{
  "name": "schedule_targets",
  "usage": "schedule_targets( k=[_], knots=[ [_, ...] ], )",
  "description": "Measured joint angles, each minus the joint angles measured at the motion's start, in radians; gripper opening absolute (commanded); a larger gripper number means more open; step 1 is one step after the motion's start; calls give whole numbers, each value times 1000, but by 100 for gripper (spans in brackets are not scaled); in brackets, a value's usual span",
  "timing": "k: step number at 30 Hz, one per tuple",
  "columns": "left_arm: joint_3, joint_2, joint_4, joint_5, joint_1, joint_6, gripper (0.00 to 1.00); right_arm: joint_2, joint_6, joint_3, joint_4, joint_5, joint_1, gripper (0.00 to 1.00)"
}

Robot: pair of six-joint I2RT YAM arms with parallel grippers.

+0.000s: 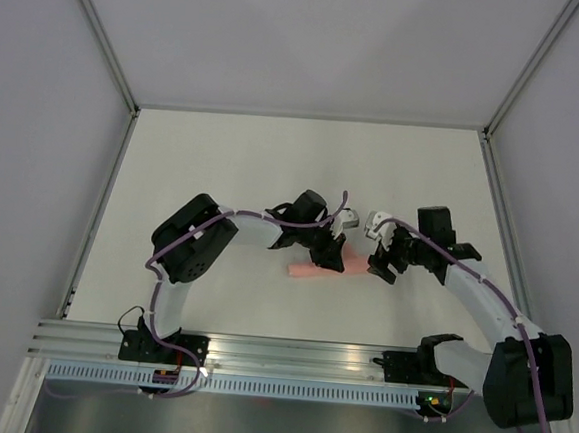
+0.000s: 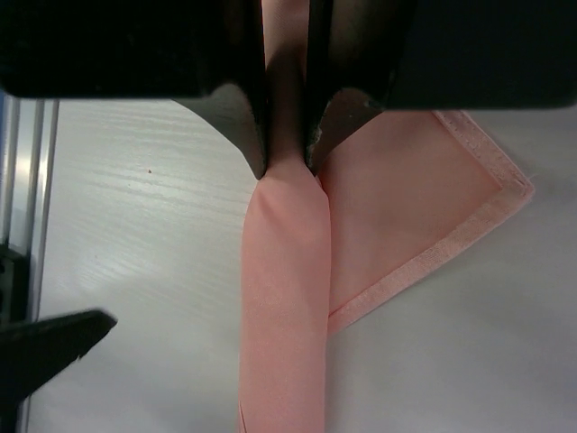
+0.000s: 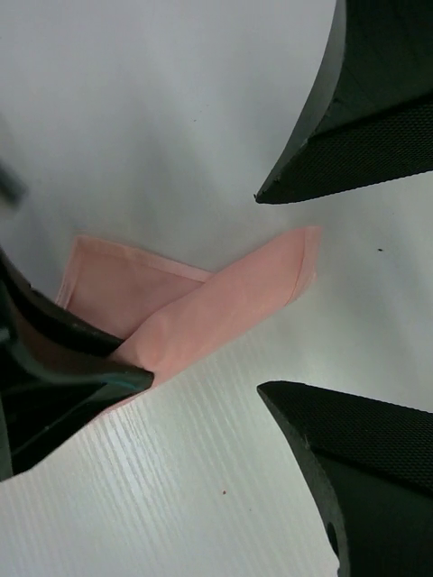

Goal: Fold the napkin, place the utensils inside, and roll it up
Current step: Roll the napkin with the utensil

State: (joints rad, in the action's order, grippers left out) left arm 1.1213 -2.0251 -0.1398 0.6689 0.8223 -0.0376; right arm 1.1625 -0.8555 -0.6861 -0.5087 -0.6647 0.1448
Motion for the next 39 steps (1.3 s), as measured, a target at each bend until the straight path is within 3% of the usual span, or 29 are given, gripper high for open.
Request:
schedule_targets(
  k=[6, 17, 34, 39],
  knots=[
    [82, -63, 89, 129, -41, 33, 2, -100, 6, 188, 175, 150, 210, 81],
    [163, -142, 240, 312, -78, 77, 2, -61, 14, 228, 354, 315, 423, 68],
    [189, -175, 353, 394, -88, 95, 6, 71, 33, 240, 427, 409, 576, 55],
    [190, -177, 363, 402, -88, 96, 15, 92, 39, 240, 457, 420, 594, 47]
  ],
)
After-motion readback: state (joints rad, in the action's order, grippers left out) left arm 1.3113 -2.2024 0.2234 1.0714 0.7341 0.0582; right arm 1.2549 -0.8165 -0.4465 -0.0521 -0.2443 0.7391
